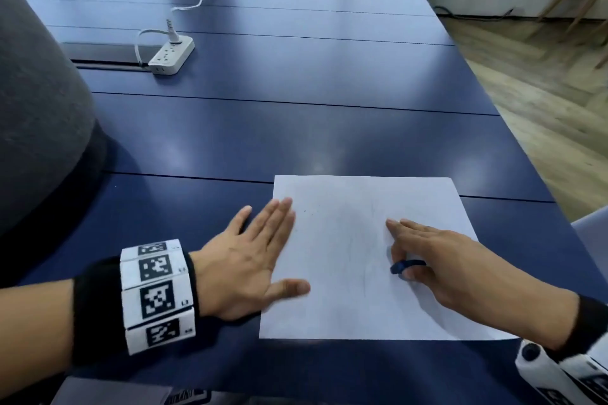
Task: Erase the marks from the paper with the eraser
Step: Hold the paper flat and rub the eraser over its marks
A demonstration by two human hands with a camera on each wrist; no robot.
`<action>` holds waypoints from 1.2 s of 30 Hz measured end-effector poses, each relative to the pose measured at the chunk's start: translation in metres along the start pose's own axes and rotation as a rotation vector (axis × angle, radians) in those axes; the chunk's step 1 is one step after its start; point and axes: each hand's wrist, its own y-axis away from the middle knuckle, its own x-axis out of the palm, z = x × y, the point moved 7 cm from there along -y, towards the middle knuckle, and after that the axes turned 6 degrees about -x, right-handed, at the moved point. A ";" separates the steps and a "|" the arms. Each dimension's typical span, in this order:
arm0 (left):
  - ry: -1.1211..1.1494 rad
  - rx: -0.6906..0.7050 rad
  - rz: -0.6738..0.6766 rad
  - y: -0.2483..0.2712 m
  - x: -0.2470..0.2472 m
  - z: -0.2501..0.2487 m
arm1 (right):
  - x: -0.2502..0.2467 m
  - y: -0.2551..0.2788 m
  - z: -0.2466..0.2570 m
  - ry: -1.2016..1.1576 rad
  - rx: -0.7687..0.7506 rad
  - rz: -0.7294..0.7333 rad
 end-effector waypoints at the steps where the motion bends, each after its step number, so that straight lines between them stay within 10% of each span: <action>1: 0.013 -0.045 -0.007 -0.001 -0.002 0.006 | 0.000 0.000 0.000 0.002 0.000 -0.001; 8: -0.046 0.379 -0.021 0.020 0.003 -0.062 | -0.001 -0.001 0.000 -0.006 -0.003 0.002; 13: -0.037 0.008 -0.008 -0.002 -0.003 -0.002 | -0.001 -0.001 0.001 0.013 0.000 -0.003; 24: 0.036 0.250 -0.142 -0.066 -0.047 -0.056 | -0.007 -0.004 0.004 0.056 0.037 0.055; 31: 0.104 -0.088 -0.062 -0.046 -0.028 0.029 | -0.004 -0.001 0.003 0.036 0.064 0.021; 36: -0.008 0.344 -0.056 -0.013 -0.017 -0.042 | -0.004 -0.002 0.001 0.040 0.061 0.016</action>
